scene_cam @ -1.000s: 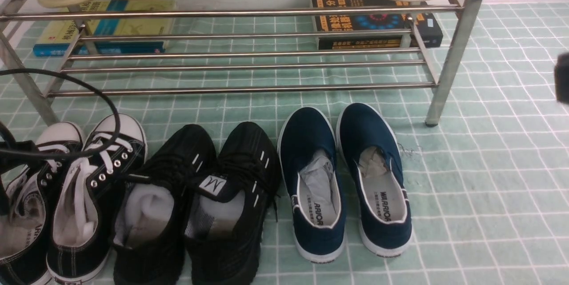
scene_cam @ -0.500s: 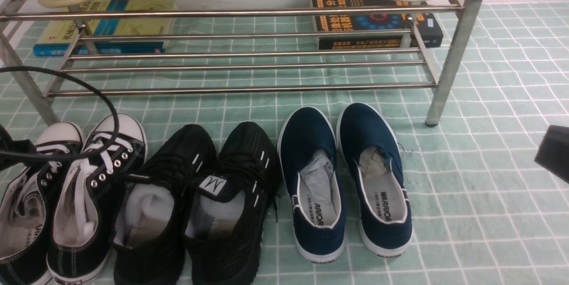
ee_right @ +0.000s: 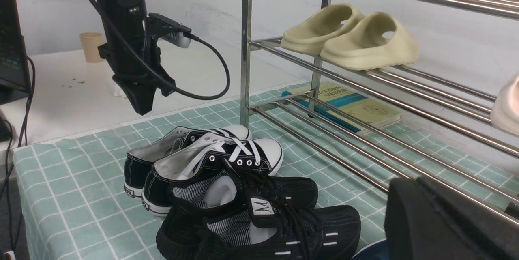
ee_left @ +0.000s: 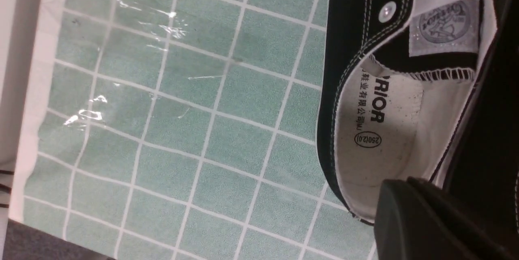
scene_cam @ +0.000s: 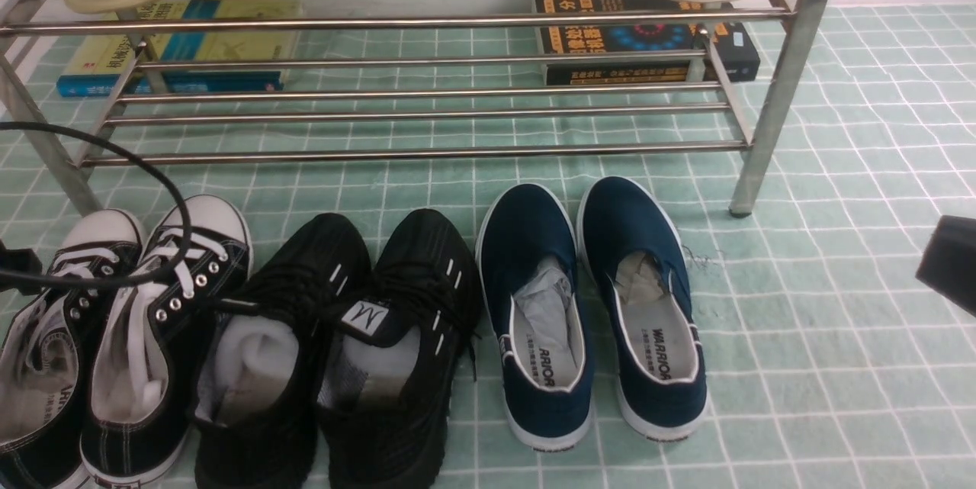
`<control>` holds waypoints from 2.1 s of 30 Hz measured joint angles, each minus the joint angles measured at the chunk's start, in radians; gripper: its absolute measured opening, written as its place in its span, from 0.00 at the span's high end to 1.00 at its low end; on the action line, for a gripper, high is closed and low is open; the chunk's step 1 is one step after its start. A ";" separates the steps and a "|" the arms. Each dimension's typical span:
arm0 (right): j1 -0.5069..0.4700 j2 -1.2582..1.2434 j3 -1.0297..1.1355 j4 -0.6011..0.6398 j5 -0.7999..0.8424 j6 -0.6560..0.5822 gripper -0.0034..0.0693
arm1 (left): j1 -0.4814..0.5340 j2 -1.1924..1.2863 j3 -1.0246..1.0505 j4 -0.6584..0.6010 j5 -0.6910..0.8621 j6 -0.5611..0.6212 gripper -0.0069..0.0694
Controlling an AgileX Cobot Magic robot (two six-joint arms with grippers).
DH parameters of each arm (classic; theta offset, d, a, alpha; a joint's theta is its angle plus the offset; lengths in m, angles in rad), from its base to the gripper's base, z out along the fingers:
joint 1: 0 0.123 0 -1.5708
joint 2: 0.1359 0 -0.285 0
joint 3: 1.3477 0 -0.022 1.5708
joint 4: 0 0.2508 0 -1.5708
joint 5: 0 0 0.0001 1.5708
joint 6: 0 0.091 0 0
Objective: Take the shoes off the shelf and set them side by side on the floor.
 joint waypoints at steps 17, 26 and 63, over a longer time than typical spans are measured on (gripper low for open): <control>-0.412 -0.292 0.405 0.001 0.012 -0.001 0.95 | 0.000 0.000 0.000 -0.014 -0.027 0.000 0.90; -0.710 -0.472 0.587 0.001 0.217 -0.001 0.94 | 0.000 -0.083 0.000 -0.049 -0.038 0.057 0.90; -0.845 -0.530 0.617 -0.043 0.228 -0.001 0.89 | 0.000 -1.306 0.505 -0.549 -0.186 0.171 0.89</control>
